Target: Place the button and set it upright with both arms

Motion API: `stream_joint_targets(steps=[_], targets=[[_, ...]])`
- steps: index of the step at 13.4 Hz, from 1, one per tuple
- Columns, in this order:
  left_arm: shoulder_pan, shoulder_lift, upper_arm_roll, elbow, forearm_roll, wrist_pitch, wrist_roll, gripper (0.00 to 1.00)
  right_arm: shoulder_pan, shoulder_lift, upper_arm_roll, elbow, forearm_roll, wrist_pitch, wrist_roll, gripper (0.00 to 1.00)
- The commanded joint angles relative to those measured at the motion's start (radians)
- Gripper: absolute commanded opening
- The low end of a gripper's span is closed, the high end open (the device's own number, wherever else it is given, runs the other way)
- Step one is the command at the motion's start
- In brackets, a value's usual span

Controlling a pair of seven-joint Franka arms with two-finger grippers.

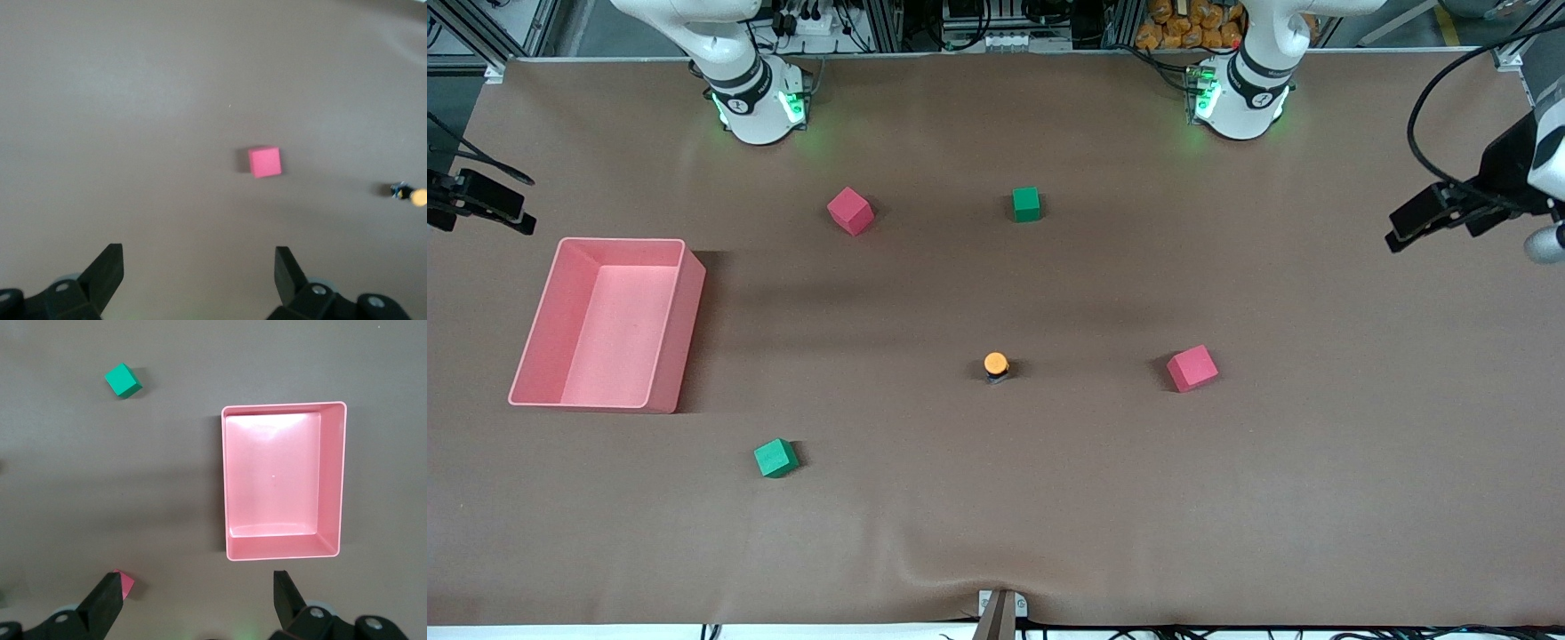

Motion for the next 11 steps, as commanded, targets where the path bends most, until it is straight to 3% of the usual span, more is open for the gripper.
stream_joint_targets(steps=[1, 11], targets=[[0.009, -0.108, -0.019, -0.152, 0.046, 0.066, 0.038, 1.00, -0.006, -0.005, 0.002, 0.002, 0.014, 0.002, 0.012, 1.00], [0.026, -0.059, -0.018, -0.083, 0.057, 0.068, 0.093, 1.00, 0.019, 0.003, 0.006, 0.001, 0.016, 0.013, 0.013, 1.00]])
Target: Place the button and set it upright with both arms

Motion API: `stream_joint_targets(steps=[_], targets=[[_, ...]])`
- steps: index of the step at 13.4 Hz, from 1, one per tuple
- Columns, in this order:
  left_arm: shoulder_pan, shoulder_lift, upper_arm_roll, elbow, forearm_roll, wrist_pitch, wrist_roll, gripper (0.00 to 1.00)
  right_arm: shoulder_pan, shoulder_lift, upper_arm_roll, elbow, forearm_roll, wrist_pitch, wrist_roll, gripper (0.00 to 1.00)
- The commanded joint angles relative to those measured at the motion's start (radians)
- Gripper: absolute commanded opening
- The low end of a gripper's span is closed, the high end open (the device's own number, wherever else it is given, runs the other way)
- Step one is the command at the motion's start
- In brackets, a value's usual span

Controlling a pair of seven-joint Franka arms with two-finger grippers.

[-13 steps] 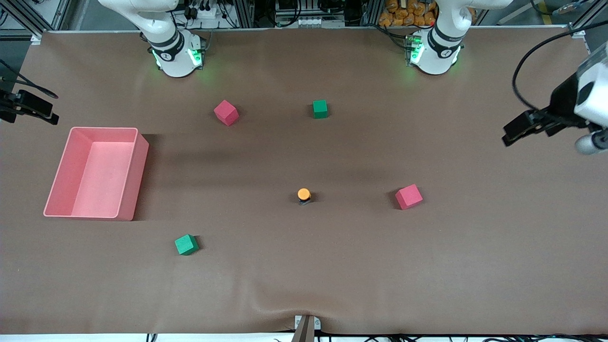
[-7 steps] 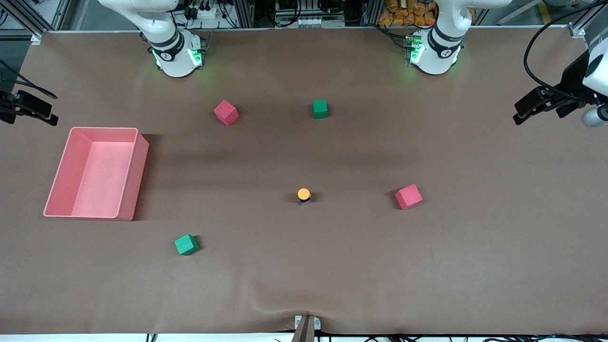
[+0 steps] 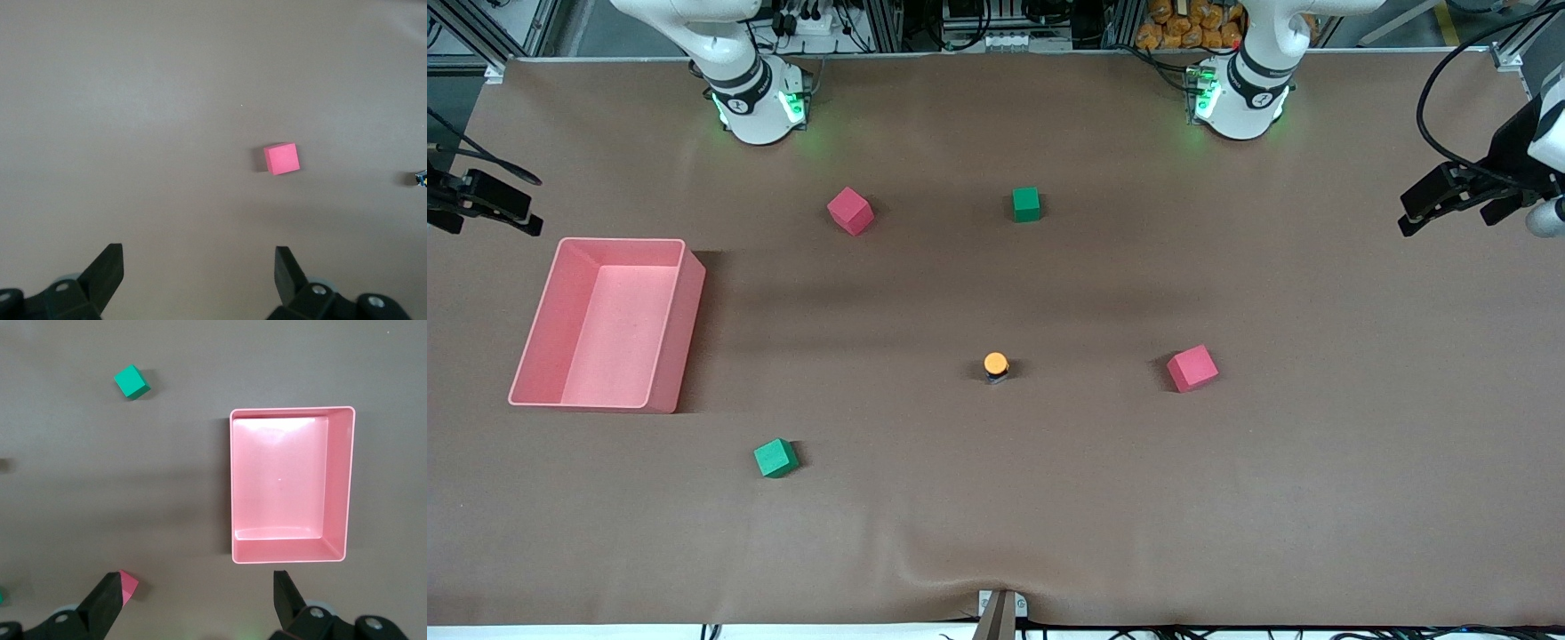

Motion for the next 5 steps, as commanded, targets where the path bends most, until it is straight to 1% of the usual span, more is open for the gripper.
stream_joint_targets(steps=[1, 2, 5], targets=[[0.012, 0.012, -0.013, 0.030, 0.024, -0.002, 0.014, 1.00, 0.006, 0.002, 0.000, 0.001, 0.007, 0.005, 0.013, 1.00], [0.023, 0.014, -0.013, 0.031, 0.023, -0.002, 0.015, 1.00, 0.006, 0.001, 0.000, 0.001, 0.007, 0.005, 0.013, 1.00], [0.011, 0.011, -0.010, 0.041, 0.021, -0.011, 0.014, 1.00, 0.006, 0.002, 0.000, 0.001, 0.007, 0.005, 0.015, 1.00]])
